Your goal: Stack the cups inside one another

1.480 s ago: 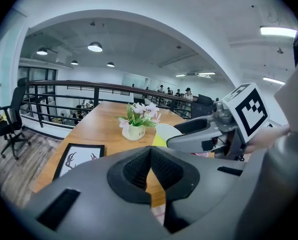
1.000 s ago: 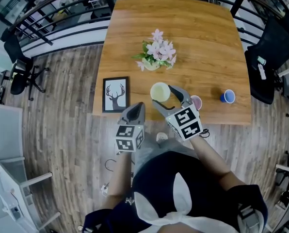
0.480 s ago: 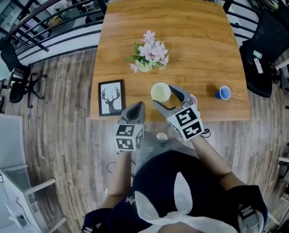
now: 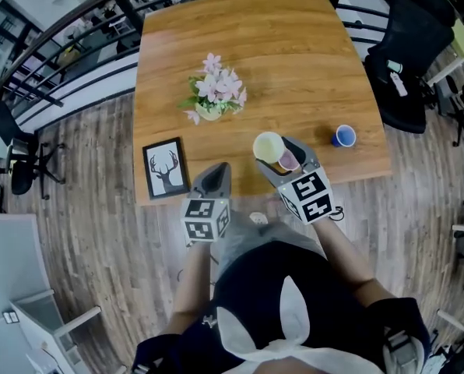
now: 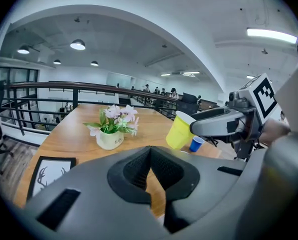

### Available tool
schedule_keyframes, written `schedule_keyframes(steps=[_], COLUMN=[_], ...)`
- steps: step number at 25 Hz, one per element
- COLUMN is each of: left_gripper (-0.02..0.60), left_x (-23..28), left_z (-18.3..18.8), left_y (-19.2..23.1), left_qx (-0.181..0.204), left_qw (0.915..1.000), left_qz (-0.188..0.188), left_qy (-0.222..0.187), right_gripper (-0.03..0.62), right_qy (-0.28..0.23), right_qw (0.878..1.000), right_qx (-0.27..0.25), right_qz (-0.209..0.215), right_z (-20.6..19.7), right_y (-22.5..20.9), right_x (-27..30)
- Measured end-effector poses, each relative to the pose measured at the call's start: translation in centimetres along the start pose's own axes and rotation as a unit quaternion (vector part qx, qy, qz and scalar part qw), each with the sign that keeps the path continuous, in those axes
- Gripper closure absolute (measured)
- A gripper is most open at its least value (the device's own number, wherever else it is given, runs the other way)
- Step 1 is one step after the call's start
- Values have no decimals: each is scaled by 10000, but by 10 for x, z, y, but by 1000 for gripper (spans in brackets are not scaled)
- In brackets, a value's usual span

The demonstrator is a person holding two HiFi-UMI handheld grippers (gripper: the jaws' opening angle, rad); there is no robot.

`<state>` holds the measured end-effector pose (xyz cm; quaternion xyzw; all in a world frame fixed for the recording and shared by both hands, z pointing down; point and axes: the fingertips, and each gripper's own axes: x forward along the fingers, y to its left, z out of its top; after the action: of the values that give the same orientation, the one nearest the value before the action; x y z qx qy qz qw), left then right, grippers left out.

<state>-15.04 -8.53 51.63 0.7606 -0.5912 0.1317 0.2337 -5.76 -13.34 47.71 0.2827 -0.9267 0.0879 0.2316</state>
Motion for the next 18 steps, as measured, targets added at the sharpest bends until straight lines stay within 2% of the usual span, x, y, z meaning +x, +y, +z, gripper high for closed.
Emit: schedule_keyframes(steps=[10,18], left_gripper=[565,565], left_x=[15,19], left_z=[-1,-6], left_y=[-29,-45], left_qx=[147,225], left_qw=[9991,9981], left_qz=[-384,-554], left_qy=[87,167], right_gripper=[272,272], right_qy=[92,79], right_qw=[9971,9945], right_qx=[315,468], right_qz=[-693,-934], right_z=[-25,-34], right_y=[-42,-56], right_x=[-40,-57])
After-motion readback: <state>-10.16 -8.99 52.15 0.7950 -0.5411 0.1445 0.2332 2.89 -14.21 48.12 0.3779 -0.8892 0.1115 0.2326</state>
